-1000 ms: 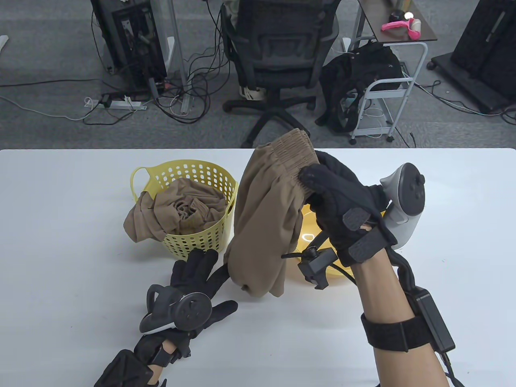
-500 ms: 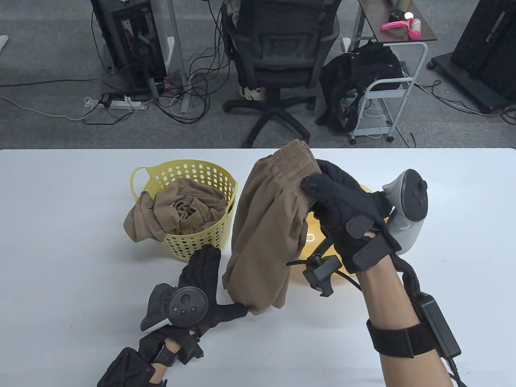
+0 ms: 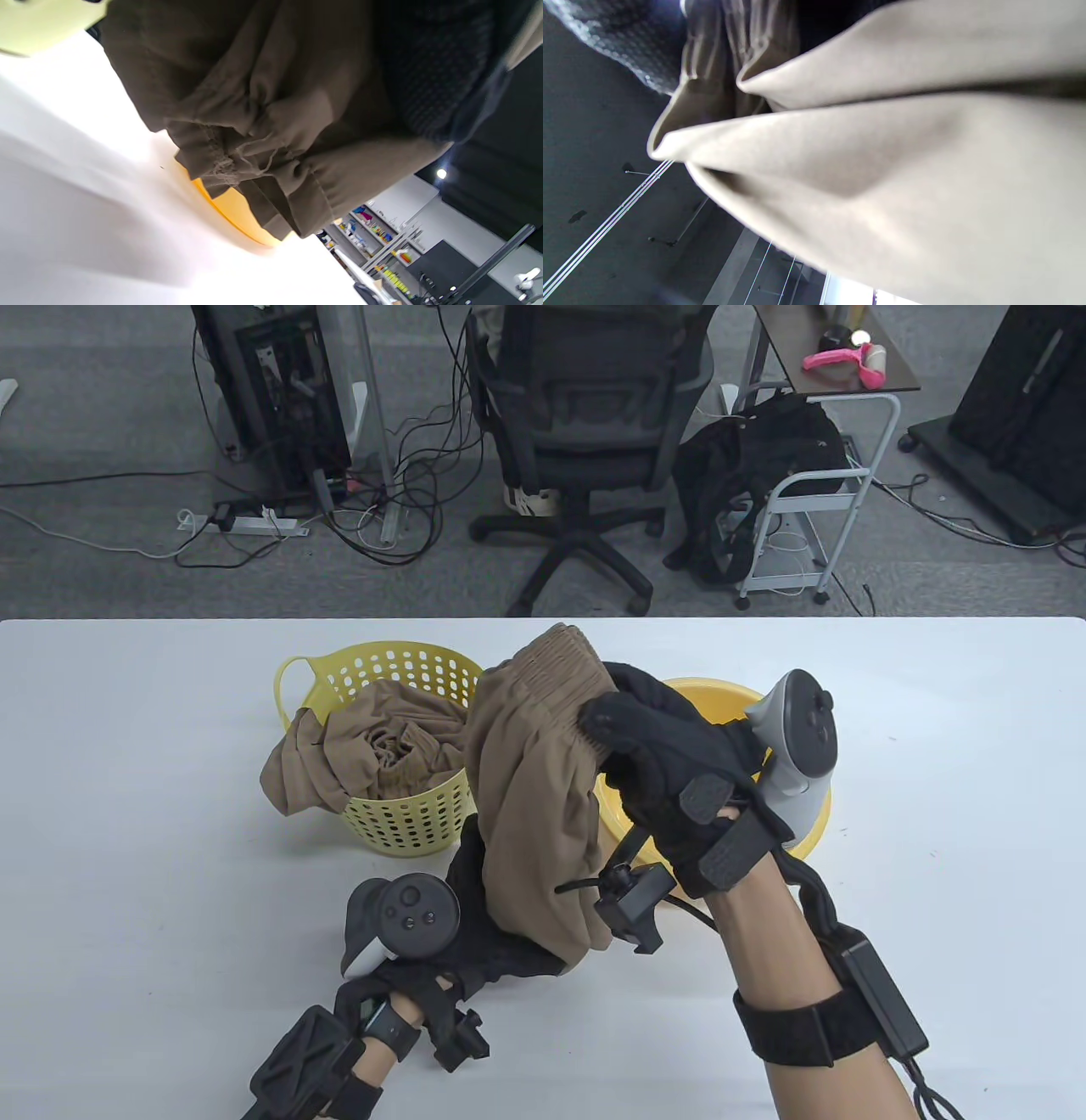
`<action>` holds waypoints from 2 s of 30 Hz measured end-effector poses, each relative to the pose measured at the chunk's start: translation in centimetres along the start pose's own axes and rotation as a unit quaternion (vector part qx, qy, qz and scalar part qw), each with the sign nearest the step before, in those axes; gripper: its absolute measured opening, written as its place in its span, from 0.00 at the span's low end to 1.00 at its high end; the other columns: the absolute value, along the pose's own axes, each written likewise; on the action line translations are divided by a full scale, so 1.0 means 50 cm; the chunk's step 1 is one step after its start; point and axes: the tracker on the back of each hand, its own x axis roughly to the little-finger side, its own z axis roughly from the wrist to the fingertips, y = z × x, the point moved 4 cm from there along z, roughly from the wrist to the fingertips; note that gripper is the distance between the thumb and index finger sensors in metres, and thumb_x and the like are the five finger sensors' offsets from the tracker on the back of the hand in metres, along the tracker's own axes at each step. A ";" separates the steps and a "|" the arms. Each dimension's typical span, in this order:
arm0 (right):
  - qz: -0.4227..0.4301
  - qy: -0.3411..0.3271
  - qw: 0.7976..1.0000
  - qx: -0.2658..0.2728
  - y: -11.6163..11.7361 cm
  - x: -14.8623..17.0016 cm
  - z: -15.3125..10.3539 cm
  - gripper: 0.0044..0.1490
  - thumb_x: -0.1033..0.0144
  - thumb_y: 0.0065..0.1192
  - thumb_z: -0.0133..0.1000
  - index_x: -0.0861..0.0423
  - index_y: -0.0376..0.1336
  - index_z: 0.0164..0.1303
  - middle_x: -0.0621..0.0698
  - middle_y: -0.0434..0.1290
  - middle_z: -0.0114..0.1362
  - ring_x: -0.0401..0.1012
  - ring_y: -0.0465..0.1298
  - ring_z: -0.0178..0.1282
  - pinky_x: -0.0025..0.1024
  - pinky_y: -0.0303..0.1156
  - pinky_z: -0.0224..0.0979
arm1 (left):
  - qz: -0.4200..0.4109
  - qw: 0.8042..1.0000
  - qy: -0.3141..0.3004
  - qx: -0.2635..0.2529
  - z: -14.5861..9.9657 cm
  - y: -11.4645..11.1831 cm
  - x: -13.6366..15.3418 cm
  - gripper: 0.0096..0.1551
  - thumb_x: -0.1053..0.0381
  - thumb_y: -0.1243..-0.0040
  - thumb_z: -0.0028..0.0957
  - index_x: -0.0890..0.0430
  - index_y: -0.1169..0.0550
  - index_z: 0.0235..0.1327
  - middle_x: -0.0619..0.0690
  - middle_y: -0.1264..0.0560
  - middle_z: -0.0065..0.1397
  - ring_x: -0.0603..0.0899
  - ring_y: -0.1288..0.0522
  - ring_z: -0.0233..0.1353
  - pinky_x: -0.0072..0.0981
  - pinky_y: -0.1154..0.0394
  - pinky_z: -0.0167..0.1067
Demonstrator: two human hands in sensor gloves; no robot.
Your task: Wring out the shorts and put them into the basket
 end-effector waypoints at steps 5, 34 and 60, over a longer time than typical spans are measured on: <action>0.011 0.001 1.000 -0.012 0.024 0.009 0.010 0.44 0.36 0.62 0.62 0.64 0.62 0.67 0.59 0.73 0.63 0.54 0.75 0.58 0.44 0.73 0.61 | -0.043 0.999 0.002 -0.027 0.009 0.000 0.000 0.86 0.35 0.17 0.37 0.70 0.62 0.79 0.66 0.44 0.85 0.76 0.36 0.83 0.82 0.41 0.66; -0.034 -0.003 0.998 0.052 -0.088 0.014 -0.022 0.44 0.37 0.63 0.62 0.63 0.62 0.68 0.59 0.72 0.64 0.55 0.74 0.59 0.44 0.73 0.62 | 0.133 0.987 0.061 -0.062 -0.012 0.060 0.023 0.19 0.52 0.32 0.59 0.55 0.23 0.60 0.51 0.18 0.57 0.65 0.14 0.61 0.67 0.26 0.62; -0.358 0.028 0.916 0.176 -0.251 0.033 -0.121 0.43 0.39 0.67 0.59 0.64 0.63 0.67 0.60 0.73 0.63 0.56 0.74 0.58 0.46 0.72 0.61 | 0.233 0.966 0.102 0.046 -0.026 0.167 -0.011 0.29 0.52 0.22 0.51 0.57 0.24 0.62 0.54 0.14 0.53 0.64 0.11 0.54 0.65 0.22 0.56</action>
